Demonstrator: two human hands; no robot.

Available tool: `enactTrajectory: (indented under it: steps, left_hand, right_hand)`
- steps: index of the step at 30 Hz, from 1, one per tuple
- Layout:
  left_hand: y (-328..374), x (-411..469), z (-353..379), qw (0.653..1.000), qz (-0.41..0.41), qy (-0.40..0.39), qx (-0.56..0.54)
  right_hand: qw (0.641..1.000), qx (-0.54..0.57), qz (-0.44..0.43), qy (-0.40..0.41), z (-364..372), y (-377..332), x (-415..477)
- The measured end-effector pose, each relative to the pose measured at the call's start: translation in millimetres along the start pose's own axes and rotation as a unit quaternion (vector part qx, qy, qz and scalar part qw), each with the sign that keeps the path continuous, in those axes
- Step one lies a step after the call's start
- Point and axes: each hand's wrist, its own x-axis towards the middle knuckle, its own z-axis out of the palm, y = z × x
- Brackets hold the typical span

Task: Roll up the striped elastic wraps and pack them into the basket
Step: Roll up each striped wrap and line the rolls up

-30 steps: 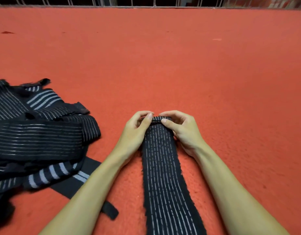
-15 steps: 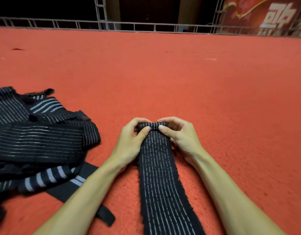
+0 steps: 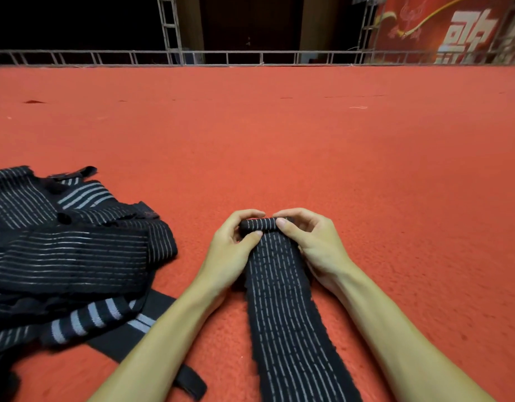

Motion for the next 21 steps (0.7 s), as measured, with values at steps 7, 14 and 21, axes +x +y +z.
enactTrajectory:
  steps: [7,14,21]
  left_hand:
    - [3.0,-0.5,6.3,0.998,-0.055,0.034,-0.026]
    - [-0.1,-1.2,4.4,0.999,-0.004,0.028,0.017]
    - [3.0,-1.5,5.7,0.999,-0.024,0.012,-0.025]
  right_hand:
    - [0.999,-0.028,-0.029,0.008,-1.7,-1.5,0.5]
    - [0.998,-0.043,-0.039,0.009,0.0,-3.9,-1.4]
    - [1.000,0.009,-0.002,-0.029,-1.5,-1.2,0.3]
